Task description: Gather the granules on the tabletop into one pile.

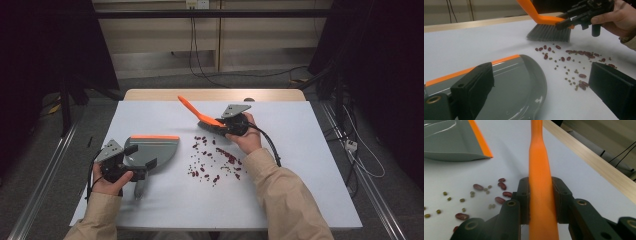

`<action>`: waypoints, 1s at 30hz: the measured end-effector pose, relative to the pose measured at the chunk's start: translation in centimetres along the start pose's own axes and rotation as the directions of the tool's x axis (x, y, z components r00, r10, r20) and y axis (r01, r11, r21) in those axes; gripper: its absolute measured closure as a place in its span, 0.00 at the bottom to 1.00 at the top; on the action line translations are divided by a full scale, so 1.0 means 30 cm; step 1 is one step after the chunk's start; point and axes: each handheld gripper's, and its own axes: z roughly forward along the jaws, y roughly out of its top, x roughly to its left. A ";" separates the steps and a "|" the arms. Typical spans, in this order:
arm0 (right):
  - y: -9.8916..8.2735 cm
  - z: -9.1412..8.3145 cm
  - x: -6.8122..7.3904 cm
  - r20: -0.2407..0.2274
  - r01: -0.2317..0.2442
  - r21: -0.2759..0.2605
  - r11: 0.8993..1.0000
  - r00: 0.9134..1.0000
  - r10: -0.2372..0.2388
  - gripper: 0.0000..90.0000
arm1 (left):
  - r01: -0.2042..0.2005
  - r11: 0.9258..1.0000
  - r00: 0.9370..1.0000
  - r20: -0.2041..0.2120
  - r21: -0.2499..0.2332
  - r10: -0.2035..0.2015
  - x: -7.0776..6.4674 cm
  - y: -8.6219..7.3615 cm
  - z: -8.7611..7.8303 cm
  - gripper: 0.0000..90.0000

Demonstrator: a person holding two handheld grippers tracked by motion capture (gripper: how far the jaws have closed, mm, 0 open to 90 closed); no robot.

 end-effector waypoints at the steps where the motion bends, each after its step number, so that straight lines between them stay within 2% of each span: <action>1: 0.001 -0.004 0.003 -0.010 0.009 0.007 1.000 1.000 -0.009 0.79 | -0.002 1.000 1.000 0.000 0.001 0.002 -0.001 -0.001 0.000 0.07; 8: -0.005 -0.029 0.052 -0.043 0.055 0.023 0.998 0.998 -0.054 0.79 | -0.013 1.000 1.000 0.008 0.002 0.013 -0.005 -0.001 0.004 0.07; 15: -0.016 -0.063 0.084 -0.078 0.066 0.020 0.998 0.995 -0.064 0.79 | -0.007 1.000 1.000 0.006 -0.002 0.007 -0.005 0.000 0.000 0.07; 19: -0.022 -0.080 0.104 -0.109 0.089 0.022 0.996 0.990 -0.086 0.79 | -0.005 1.000 1.000 0.006 -0.002 0.005 -0.005 0.000 -0.002 0.07; 30: -0.035 -0.127 0.156 -0.151 0.115 0.021 0.993 0.982 -0.111 0.79 | -0.007 1.000 1.000 0.006 -0.003 0.007 -0.002 0.001 -0.003 0.07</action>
